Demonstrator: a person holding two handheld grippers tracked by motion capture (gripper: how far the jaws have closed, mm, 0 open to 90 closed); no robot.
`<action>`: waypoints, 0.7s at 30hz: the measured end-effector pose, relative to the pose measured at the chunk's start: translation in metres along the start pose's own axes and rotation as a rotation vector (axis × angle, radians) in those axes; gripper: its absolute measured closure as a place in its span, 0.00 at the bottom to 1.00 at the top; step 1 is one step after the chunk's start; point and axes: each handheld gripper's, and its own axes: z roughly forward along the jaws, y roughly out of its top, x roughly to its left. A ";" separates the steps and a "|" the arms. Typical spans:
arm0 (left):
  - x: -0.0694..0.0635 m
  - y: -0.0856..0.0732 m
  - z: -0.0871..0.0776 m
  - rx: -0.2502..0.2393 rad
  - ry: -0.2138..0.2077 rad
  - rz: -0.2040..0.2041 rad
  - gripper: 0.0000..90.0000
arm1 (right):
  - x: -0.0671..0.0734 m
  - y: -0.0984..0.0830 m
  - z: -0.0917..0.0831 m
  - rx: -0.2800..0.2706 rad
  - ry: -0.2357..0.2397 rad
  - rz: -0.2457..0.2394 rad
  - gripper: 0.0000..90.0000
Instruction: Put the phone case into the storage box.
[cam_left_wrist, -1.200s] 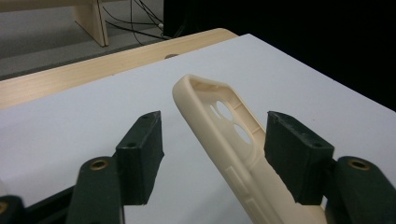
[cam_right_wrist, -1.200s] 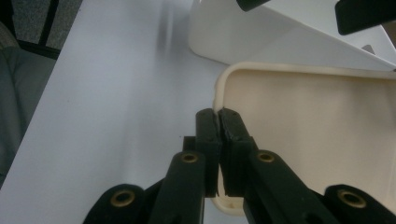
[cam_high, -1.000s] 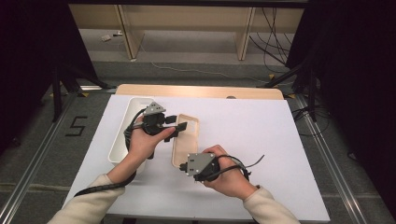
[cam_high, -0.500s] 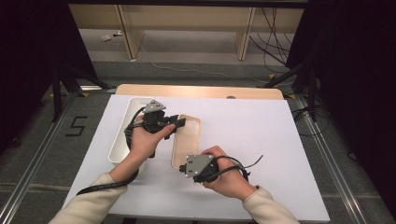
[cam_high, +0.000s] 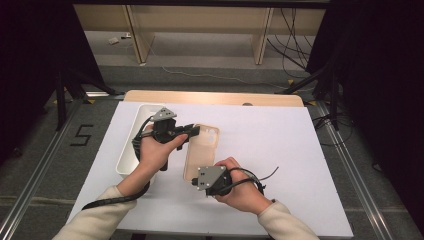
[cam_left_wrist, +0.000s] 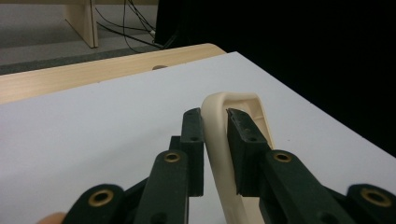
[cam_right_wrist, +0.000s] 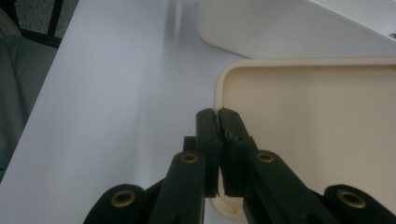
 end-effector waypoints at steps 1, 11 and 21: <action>-0.001 0.000 -0.001 0.002 -0.002 0.002 0.86 | 0.000 0.000 0.000 0.001 0.004 0.004 0.98; -0.007 0.001 -0.003 -0.008 -0.013 0.000 0.90 | 0.000 -0.002 0.004 0.005 0.000 0.023 0.98; -0.015 0.005 -0.007 -0.041 -0.028 0.014 0.90 | -0.002 -0.005 0.004 -0.003 -0.022 0.055 0.98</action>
